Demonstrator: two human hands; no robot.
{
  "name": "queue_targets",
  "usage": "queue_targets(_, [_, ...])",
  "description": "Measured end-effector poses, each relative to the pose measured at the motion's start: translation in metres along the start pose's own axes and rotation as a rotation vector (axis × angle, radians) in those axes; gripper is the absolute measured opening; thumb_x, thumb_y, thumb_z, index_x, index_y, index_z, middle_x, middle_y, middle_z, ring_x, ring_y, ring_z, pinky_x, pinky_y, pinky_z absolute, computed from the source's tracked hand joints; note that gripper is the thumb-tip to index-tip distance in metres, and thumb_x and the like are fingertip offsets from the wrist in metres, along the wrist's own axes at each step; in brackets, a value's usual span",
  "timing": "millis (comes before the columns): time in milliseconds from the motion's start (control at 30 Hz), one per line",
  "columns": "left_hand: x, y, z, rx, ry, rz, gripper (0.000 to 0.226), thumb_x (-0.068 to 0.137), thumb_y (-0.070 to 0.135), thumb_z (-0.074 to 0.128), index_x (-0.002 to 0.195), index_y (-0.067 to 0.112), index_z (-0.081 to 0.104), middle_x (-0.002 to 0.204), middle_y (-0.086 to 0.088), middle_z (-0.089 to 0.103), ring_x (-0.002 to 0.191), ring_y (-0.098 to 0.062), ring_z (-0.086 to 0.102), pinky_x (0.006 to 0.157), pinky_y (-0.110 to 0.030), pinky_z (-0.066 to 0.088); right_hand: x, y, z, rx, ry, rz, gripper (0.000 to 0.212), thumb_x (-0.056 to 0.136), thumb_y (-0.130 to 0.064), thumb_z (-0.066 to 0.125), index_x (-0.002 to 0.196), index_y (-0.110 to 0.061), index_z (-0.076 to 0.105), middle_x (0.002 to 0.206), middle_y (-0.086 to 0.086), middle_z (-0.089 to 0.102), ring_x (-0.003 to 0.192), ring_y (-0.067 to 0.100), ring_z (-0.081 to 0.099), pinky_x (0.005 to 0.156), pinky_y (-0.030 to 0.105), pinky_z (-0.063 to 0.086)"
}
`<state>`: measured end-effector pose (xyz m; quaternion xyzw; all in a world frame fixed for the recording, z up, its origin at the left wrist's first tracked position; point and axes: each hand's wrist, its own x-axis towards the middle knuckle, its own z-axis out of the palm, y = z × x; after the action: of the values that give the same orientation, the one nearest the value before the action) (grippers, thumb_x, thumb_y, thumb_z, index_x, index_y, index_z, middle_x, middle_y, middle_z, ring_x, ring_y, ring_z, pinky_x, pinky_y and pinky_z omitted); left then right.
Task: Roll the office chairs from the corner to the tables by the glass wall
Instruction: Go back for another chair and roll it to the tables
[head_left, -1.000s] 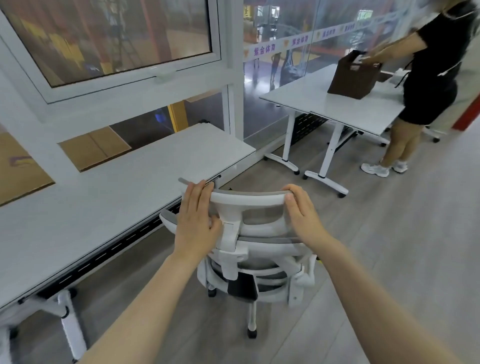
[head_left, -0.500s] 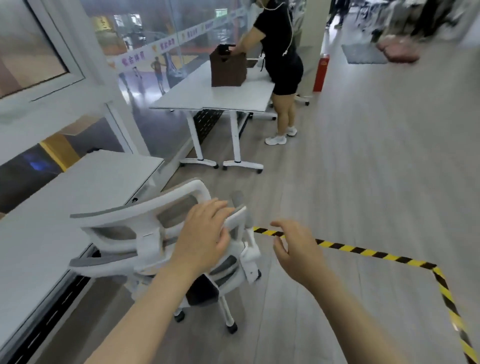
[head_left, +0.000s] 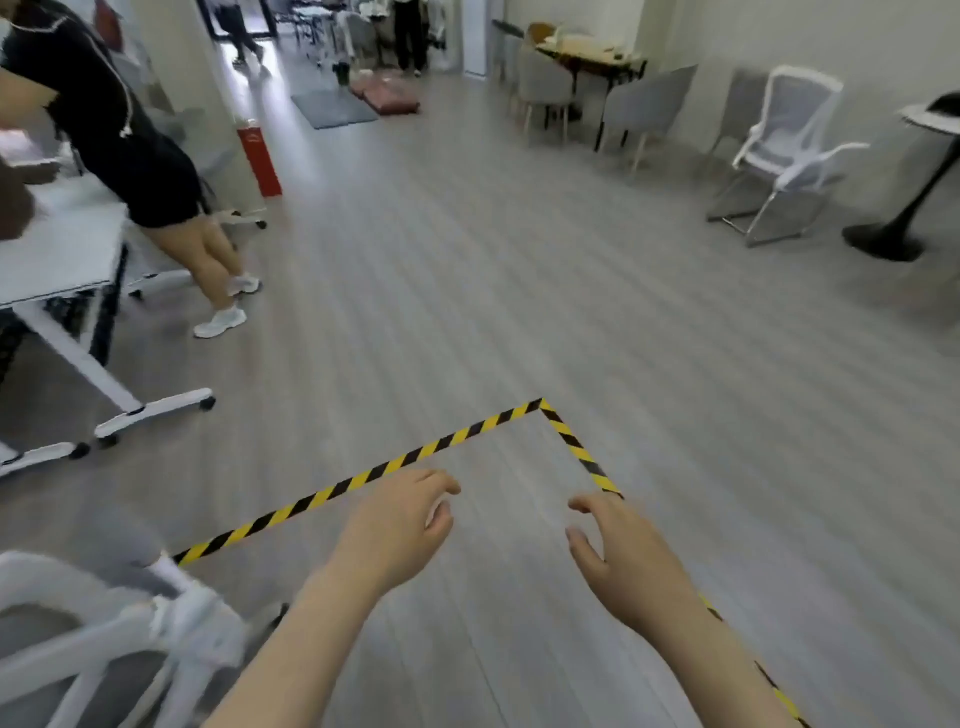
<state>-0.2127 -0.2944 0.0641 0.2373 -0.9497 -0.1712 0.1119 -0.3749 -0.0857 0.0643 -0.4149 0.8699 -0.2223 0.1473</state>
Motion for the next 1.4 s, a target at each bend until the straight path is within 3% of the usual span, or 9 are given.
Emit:
queue_targets(233, [0.097, 0.159, 0.087, -0.068, -0.185, 0.347, 0.023, 0.096, 0.03, 0.048, 0.115, 0.031, 0.061, 0.118, 0.022, 0.057, 0.109, -0.005, 0.054, 0.076, -0.011, 0.035, -0.055, 0.152, -0.085, 0.047, 0.214, 0.395, 0.033, 0.098, -0.033, 0.047, 0.129, -0.026, 0.051, 0.129, -0.012, 0.054, 0.126, 0.012, 0.045, 0.105, 0.03, 0.036])
queue_targets(367, [0.147, 0.238, 0.131, -0.071, -0.312, 0.52, 0.024, 0.097, 0.03, 0.047, 0.117, 0.03, 0.06, 0.119, 0.022, 0.056, 0.104, -0.005, 0.055, 0.079, -0.02, 0.042, -0.093, 0.214, -0.118, 0.116, 0.323, 0.582, 0.031, 0.099, -0.032, 0.046, 0.129, -0.028, 0.05, 0.129, -0.018, 0.049, 0.127, 0.005, 0.041, 0.107, 0.029, 0.034])
queue_targets(633, [0.269, 0.405, 0.235, -0.106, -0.466, 0.802, 0.022, 0.096, 0.028, 0.048, 0.114, 0.033, 0.06, 0.123, 0.024, 0.053, 0.11, -0.005, 0.054, 0.086, -0.024, 0.044, -0.123, 0.352, -0.182, 0.135, 0.532, 0.903, 0.029, 0.096, -0.033, 0.05, 0.125, -0.027, 0.053, 0.126, -0.013, 0.054, 0.123, 0.011, 0.046, 0.103, 0.028, 0.037])
queue_targets(800, [0.357, 0.517, 0.281, -0.079, -0.499, 1.0, 0.026, 0.098, 0.034, 0.044, 0.119, 0.034, 0.059, 0.127, 0.022, 0.052, 0.113, -0.006, 0.052, 0.089, -0.021, 0.042, -0.099, 0.438, -0.247, 0.167, 0.633, 1.018, 0.03, 0.097, -0.032, 0.049, 0.126, -0.025, 0.053, 0.127, -0.011, 0.053, 0.123, 0.01, 0.044, 0.105, 0.028, 0.036])
queue_targets(900, [0.404, 0.578, 0.304, -0.067, -0.543, 1.1, 0.039, 0.094, 0.045, 0.031, 0.118, 0.034, 0.058, 0.125, 0.022, 0.053, 0.112, -0.006, 0.053, 0.09, -0.022, 0.043, -0.08, 0.482, -0.284, 0.183, 0.689, 1.058, 0.03, 0.097, -0.033, 0.05, 0.127, -0.025, 0.053, 0.127, -0.012, 0.052, 0.123, 0.008, 0.045, 0.104, 0.025, 0.036])
queue_targets(1133, [0.474, 0.701, 0.366, -0.093, -0.599, 1.207, 0.057, 0.082, 0.055, 0.018, 0.115, 0.035, 0.059, 0.124, 0.024, 0.053, 0.111, -0.003, 0.054, 0.088, -0.021, 0.043, -0.066, 0.585, -0.351, 0.203, 0.785, 1.119, 0.027, 0.095, -0.032, 0.053, 0.122, -0.027, 0.055, 0.123, -0.015, 0.053, 0.121, 0.005, 0.045, 0.101, 0.02, 0.035])
queue_targets(1300, [0.508, 0.8, 0.427, -0.087, -0.608, 1.242, 0.053, 0.083, 0.055, 0.019, 0.114, 0.038, 0.058, 0.127, 0.027, 0.05, 0.114, -0.001, 0.052, 0.09, -0.023, 0.043, -0.079, 0.688, -0.401, 0.193, 0.856, 1.148, 0.025, 0.093, -0.029, 0.056, 0.118, -0.025, 0.058, 0.12, -0.014, 0.056, 0.118, 0.006, 0.048, 0.1, 0.02, 0.036])
queue_targets(1400, [0.527, 0.869, 0.46, -0.073, -0.572, 1.258, 0.037, 0.091, 0.047, 0.033, 0.115, 0.037, 0.059, 0.126, 0.025, 0.051, 0.113, -0.003, 0.053, 0.085, -0.021, 0.038, -0.09, 0.758, -0.441, 0.162, 0.892, 1.143, 0.026, 0.092, -0.027, 0.057, 0.118, -0.023, 0.059, 0.12, -0.01, 0.058, 0.117, 0.008, 0.05, 0.097, 0.02, 0.037])
